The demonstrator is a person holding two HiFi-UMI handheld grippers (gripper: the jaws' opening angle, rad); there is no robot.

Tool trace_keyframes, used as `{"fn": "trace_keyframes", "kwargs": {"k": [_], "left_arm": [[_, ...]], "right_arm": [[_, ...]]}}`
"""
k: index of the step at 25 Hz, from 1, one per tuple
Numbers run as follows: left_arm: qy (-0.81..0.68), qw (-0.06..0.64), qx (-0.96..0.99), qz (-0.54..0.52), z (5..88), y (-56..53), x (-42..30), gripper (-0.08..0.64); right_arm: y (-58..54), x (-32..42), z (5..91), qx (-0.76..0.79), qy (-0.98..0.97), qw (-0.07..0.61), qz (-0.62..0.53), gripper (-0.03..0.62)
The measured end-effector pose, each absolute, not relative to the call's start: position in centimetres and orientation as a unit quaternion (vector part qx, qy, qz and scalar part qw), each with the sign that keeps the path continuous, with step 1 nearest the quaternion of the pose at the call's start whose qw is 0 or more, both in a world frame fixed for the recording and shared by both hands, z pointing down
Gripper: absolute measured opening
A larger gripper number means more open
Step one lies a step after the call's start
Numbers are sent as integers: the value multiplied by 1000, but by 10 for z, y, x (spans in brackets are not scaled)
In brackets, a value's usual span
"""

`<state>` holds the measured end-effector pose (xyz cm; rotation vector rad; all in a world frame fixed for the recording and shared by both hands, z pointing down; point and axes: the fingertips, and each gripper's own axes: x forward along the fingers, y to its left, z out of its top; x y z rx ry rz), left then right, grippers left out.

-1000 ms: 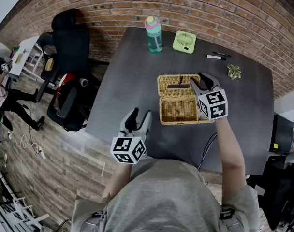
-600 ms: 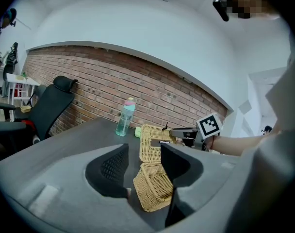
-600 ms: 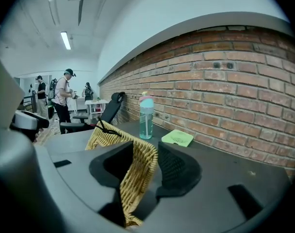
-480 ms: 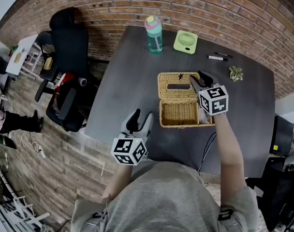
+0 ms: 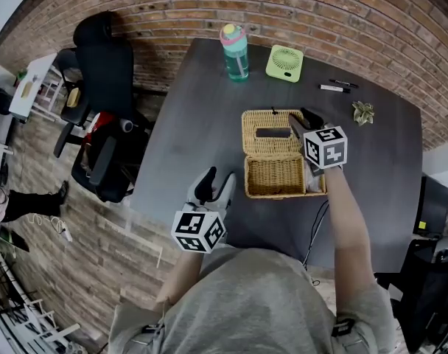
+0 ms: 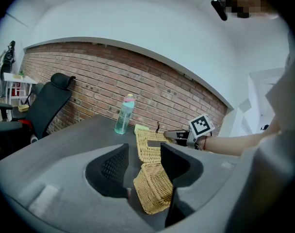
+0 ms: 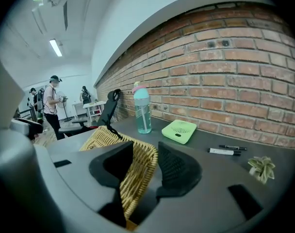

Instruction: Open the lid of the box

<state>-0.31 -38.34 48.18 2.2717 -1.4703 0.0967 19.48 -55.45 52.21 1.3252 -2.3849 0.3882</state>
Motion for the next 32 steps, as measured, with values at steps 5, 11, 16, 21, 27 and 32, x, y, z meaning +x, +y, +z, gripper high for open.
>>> {"fn": "trace_keyframes", "kwargs": {"k": [5,11,16,21,27,32], "left_arm": [[-525,219,822,40,486,-388,3,212],[-521,216,825,39,484,-392,5,212],[-520,217,825,41,485,-393,7,212],[-524,218,822,41,487,-389,4,212],[-525,217,822,44,488,-388,6,212],[-528,214,821,42,486,-387,7,212]], "right_arm": [[-562,196,535,468,-847,192,162,160],[-567,196,550,468,-840,202,187,161],[-570,197,561,473,-832,211,199,161],[-571,197,569,475,-828,214,208,161],[-572,198,578,477,-822,220,218,163],[-573,198,579,478,-821,225,215,161]]}}
